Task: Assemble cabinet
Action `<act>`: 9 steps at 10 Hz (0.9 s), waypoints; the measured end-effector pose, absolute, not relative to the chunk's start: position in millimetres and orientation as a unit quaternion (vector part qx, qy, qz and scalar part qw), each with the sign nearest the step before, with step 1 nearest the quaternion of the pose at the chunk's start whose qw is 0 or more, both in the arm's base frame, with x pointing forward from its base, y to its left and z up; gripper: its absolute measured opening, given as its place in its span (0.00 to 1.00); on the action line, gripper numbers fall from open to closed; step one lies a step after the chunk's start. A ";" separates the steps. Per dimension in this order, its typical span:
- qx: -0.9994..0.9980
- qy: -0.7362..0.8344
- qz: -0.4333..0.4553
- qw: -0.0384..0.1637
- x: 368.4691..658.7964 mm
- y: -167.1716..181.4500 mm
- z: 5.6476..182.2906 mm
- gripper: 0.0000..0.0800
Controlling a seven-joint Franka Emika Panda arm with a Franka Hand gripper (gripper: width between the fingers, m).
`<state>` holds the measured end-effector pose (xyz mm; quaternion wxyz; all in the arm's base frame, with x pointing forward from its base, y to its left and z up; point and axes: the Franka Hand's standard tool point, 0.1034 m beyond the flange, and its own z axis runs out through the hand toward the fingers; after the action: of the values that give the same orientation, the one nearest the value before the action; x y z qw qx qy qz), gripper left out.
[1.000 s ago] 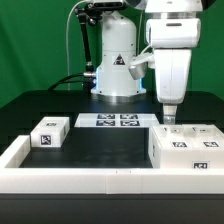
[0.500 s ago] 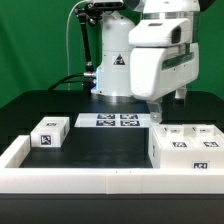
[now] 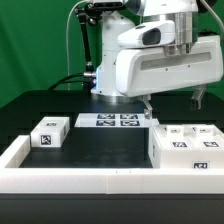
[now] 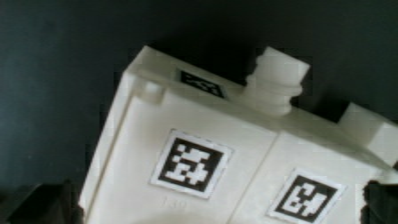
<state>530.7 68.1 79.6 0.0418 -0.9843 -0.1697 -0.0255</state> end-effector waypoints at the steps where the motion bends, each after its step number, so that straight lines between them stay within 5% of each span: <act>1: -0.994 -0.099 -0.029 0.042 517.3 76.7 76.6 1.00; 4: -0.997 0.063 -0.018 0.047 484.2 88.6 59.9 1.00; 9: -0.997 0.045 -0.024 0.049 487.4 92.0 55.3 1.00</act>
Offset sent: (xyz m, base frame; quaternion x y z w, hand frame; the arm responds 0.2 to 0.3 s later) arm -0.0493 -0.0071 -0.0235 -0.0472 0.0213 0.2831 0.9577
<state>487.4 92.0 55.3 0.0488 -0.9975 0.0455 -0.0237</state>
